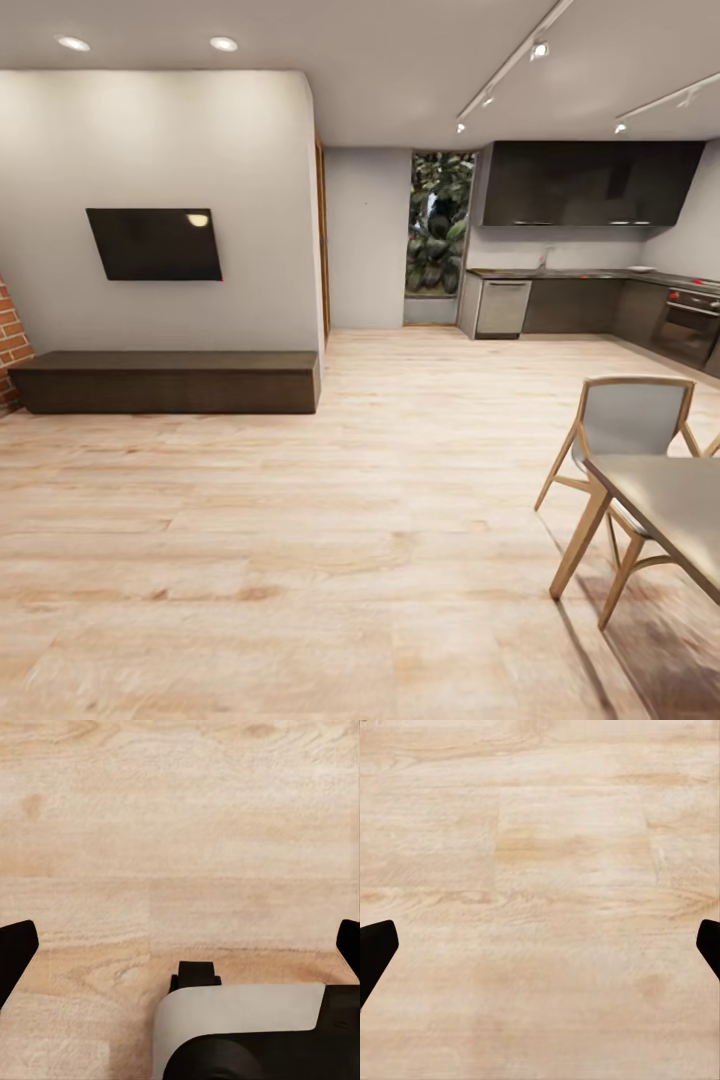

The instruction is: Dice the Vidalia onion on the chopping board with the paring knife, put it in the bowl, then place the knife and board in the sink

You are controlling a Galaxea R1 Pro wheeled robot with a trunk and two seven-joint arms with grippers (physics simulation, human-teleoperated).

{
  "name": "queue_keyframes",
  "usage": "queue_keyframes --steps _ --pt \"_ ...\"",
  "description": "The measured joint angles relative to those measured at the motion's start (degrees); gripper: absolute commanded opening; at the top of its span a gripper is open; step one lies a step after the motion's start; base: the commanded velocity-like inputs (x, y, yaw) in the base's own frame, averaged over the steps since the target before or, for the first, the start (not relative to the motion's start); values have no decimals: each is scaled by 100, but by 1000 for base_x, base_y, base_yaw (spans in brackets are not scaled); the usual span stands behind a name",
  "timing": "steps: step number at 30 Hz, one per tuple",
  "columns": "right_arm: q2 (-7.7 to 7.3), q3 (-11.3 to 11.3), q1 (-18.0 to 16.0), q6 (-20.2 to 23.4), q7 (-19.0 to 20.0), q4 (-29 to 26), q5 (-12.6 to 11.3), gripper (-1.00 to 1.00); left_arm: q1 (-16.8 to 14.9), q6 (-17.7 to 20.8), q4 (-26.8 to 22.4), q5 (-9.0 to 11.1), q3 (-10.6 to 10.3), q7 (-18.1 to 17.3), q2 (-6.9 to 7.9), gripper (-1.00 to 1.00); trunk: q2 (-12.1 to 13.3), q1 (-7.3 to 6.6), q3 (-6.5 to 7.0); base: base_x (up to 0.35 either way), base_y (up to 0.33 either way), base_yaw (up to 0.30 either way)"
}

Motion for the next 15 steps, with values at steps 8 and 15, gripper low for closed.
queue_keyframes --steps 8,15 --pt "0 2 0 0 0 1 0 100 0 0 -2 0 0 -2 0 100 0 0 0 305 0 0" --pt "0 2 0 0 0 1 0 100 0 0 -4 0 0 -2 0 100 0 0 0 305 0 0"
